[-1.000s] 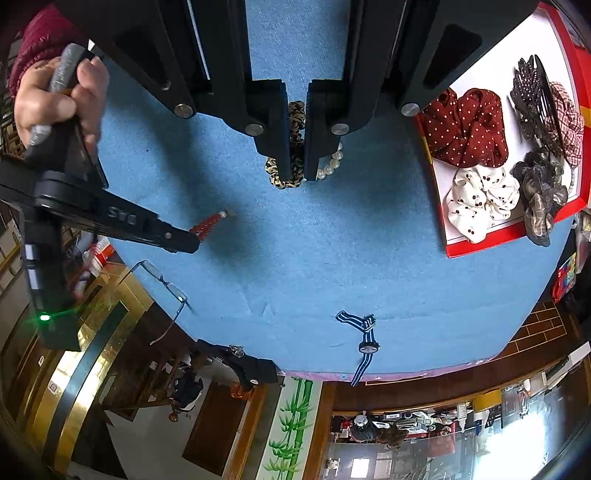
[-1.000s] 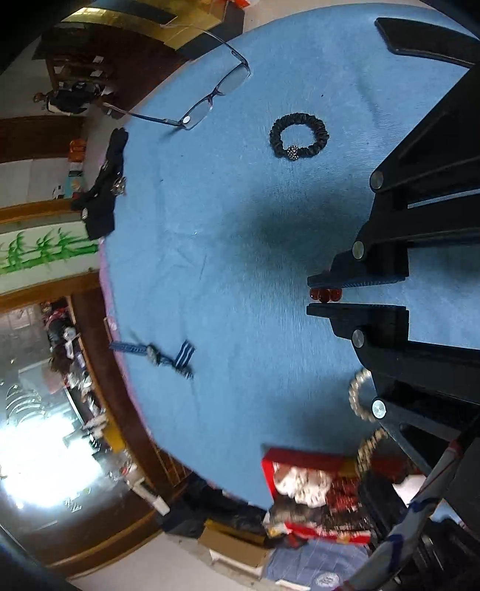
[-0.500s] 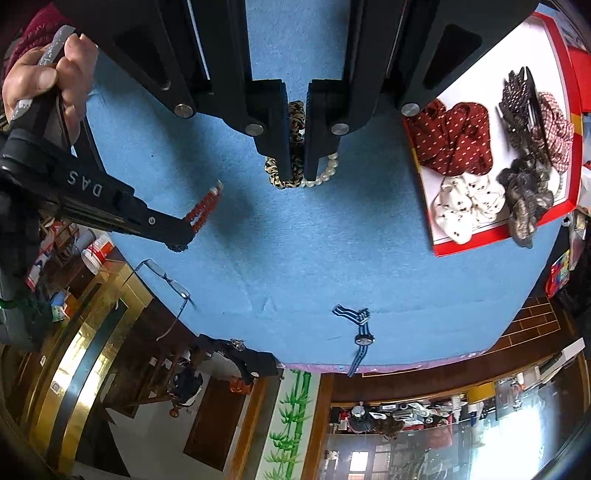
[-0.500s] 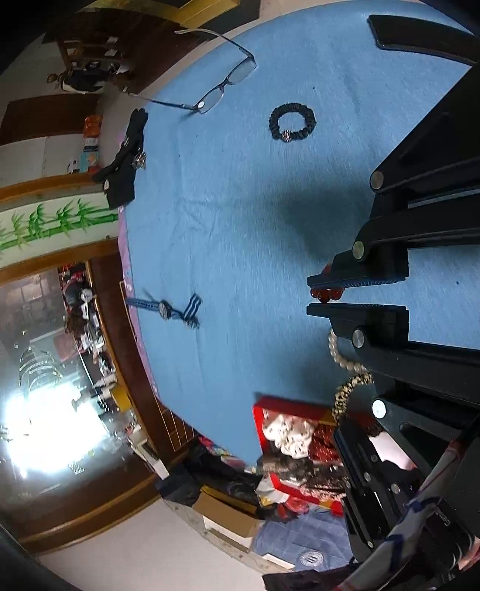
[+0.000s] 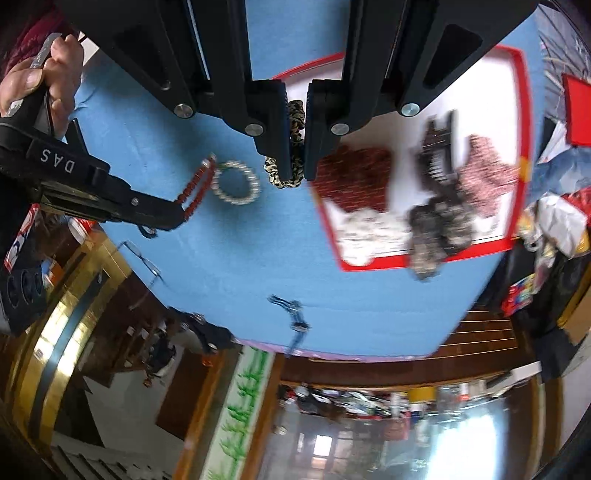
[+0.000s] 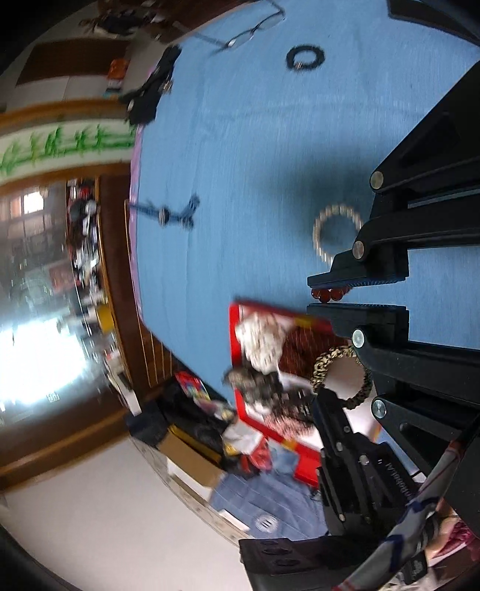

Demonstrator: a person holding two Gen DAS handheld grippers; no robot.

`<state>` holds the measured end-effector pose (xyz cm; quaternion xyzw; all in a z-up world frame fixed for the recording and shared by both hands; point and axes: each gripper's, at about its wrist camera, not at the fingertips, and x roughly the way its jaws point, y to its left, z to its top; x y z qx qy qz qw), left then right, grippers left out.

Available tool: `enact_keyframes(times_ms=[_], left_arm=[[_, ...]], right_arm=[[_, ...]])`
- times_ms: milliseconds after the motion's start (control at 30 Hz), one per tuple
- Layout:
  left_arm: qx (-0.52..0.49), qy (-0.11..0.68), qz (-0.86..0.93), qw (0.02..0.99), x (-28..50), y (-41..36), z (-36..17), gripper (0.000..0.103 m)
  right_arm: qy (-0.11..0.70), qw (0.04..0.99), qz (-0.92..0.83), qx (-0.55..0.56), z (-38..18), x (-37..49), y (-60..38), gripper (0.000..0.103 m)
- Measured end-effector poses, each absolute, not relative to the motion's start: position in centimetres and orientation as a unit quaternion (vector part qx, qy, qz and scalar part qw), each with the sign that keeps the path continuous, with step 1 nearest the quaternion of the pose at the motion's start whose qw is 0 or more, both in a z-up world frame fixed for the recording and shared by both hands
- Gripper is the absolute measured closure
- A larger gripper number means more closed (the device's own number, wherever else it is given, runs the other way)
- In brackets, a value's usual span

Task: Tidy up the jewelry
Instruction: 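Carry both bracelets into the red box and open both tools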

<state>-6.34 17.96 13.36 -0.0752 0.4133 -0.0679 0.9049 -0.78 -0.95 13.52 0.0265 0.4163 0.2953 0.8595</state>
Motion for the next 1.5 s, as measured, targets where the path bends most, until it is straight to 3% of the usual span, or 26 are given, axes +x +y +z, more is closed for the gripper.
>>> enact_keyframes(times_ms=[300,700,1500], left_arm=[[-0.088,0.399,-0.005,0.913,-10.1,25.9,13.8,0.097],[-0.134,0.431,0.061,0.890,-11.3,33.8,9.2,0.097],[-0.147,0.460,0.087,0.871,-9.3,36.7,4.3,0.097]], right_arm=[[0.418,0.827,0.376,-0.021,13.9,-4.0,7.6,0.094],[0.450,0.775,0.440,-0.059,11.3,-6.2,18.4,0.094],[0.516,0.753,0.393,-0.110,4.1,-4.4,22.2,0.094]])
